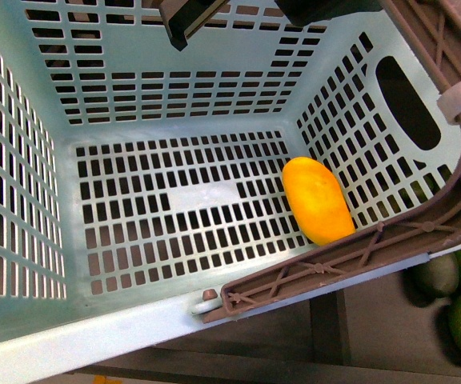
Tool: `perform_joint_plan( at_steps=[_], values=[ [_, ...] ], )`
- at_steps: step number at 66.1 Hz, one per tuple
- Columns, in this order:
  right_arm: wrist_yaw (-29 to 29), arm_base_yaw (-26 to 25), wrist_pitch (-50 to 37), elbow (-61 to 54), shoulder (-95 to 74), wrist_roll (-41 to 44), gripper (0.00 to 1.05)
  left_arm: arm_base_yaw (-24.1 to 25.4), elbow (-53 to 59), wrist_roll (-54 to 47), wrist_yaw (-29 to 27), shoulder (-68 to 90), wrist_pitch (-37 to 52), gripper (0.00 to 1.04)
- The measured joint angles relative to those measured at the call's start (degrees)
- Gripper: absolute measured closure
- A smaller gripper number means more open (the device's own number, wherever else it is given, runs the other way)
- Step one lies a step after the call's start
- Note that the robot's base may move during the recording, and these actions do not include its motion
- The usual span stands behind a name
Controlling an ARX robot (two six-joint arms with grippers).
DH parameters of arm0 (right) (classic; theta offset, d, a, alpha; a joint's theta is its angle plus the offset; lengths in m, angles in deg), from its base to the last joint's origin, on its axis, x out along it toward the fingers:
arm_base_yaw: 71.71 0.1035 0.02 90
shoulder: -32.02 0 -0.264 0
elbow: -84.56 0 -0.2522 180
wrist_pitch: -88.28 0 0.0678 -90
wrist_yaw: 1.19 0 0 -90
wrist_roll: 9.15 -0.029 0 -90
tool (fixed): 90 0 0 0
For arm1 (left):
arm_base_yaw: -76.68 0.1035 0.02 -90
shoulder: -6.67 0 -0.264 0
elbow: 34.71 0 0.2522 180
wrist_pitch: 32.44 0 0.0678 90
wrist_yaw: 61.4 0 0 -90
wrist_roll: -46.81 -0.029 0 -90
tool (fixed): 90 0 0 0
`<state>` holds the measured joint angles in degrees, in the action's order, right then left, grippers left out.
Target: Pick mango and avocado into basket
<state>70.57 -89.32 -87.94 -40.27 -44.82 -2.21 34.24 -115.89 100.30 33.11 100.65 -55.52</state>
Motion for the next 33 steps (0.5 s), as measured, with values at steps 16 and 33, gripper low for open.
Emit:
perform_joint_plan(
  at_steps=[16, 33],
  values=[
    [5.29, 12.15, -1.66, -0.13, 4.39, -2.89, 0.51, 0.0, 0.0, -0.04, -0.17, 0.0, 0.0, 0.91],
    [12.83, 23.12, -7.87, 0.87, -2.97, -4.76, 0.51, 0.0, 0.0, -0.04, -0.15, 0.0, 0.0, 0.91]
  ],
)
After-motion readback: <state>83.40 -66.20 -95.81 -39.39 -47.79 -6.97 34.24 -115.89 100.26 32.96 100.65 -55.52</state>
